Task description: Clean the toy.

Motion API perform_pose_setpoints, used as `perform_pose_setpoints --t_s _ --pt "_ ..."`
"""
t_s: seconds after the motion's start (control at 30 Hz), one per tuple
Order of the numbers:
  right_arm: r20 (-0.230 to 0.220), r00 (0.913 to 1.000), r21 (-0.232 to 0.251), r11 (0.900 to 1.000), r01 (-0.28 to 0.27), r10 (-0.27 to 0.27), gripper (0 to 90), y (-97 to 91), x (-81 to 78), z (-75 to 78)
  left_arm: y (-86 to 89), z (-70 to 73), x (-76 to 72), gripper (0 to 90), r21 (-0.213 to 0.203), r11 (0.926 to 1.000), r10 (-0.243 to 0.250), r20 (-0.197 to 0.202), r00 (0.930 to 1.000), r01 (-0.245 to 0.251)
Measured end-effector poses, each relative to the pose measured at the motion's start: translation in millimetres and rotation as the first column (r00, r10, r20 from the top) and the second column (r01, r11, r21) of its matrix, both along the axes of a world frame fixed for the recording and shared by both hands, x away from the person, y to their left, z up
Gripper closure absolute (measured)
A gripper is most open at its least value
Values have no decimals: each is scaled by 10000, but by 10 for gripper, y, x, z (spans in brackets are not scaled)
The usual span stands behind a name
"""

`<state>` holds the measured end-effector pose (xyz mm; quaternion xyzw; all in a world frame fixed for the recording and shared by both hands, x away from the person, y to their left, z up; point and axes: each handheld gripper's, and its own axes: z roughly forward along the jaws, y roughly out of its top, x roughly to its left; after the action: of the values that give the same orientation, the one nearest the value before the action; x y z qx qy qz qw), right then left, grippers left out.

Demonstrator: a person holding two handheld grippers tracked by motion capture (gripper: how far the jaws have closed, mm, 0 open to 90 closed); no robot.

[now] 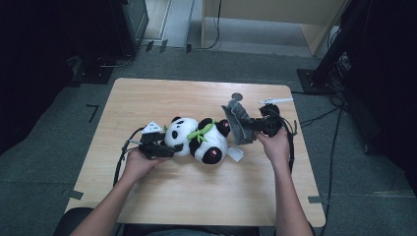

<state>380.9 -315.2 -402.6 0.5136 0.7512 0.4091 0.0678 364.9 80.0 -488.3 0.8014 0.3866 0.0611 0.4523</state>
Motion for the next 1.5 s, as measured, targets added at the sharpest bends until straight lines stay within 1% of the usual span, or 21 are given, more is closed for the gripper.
perform_pose_setpoints --t_s 0.13,0.23,0.27,0.37,0.43,0.5,0.57,0.63,0.73,0.83,0.9,0.93,0.97,1.03,1.07,1.1,1.17,1.27,1.33,1.4,1.5 --pt "375 9990 -33 9997 -240 241 759 70 -87 169 -4 4 5 145 -2 10000 23 -30 10000 -23" --pt "647 9964 67 9984 -560 554 758 151 -147 292 -4 5 5 145 23 10000 13 -26 10000 -13" --pt "796 9941 48 9973 -737 731 758 202 -178 345 -4 5 5 145 24 10000 15 -26 10000 -15" --pt "960 9882 -99 9929 -1188 1192 758 341 -242 444 -3 6 5 145 33 10000 3 -39 10000 -3" --pt "1061 9827 -177 9884 -1506 1517 757 436 -276 486 -4 7 5 145 33 10000 4 -49 10000 -4" --pt "1038 9783 -236 9838 -1775 1790 758 543 -300 493 -4 6 5 145 35 10000 10 -42 10000 -10" --pt "908 9729 -305 9771 -2106 2126 756 656 -297 449 -4 6 5 145 27 10000 12 -44 10000 -12" --pt "664 9704 -431 9723 -2298 2323 755 743 -274 371 -5 6 4 145 36 10000 10 -41 10000 -10" --pt "255 9673 -899 9642 -2494 2525 742 858 -207 172 -9 6 1 145 50 10000 6 -30 10000 -5" --pt "265 9631 -1088 9585 -2636 2679 708 908 -165 23 -11 7 1 145 66 10000 15 -19 10000 -15" --pt "564 9553 -1415 9495 -2800 2901 693 925 -167 -22 -11 7 1 145 84 10000 20 -19 10000 -20" --pt "621 9544 -1490 9482 -2805 2921 679 933 -168 -33 -11 7 2 145 78 10000 22 -24 10000 -22" --pt "602 9555 -1484 9492 -2776 2888 650 937 -163 -51 -11 7 1 145 102 9999 5 -16 10000 -5" --pt "540 9571 -1270 9527 -2762 2847 610 924 -156 -84 -12 10 2 145 141 9999 0 -10 10000 0" --pt "640 9577 -1202 9549 -2716 2805 601 915 -163 -95 -13 11 2 145 165 9999 -7 -10 10000 7" --pt "588 9600 -1079 9578 -2665 2737 602 913 -161 -103 -13 11 2 145 162 9999 -3 -17 10000 3" --pt "417 9666 -821 9650 -2491 2531 617 906 -163 -107 -13 11 0 145 176 9998 -14 -19 10000 14" --pt "39 9706 -420 9698 -2403 2406 665 870 -172 -103 -15 10 -4 146 213 9998 -42 -14 10000 42" --pt "156 9733 -348 9730 -2283 2289 721 838 -195 -114 -16 11 -4 146 175 9998 -17 -36 10000 18" --pt "281 9712 -437 9709 -2354 2367 740 813 -223 -125 -17 10 -5 146 183 9998 -44 -15 10000 45" --pt "329 9683 -479 9681 -2458 2475 743 768 -265 -152 -19 6 -7 146 199 9998 -90 42 10000 89"
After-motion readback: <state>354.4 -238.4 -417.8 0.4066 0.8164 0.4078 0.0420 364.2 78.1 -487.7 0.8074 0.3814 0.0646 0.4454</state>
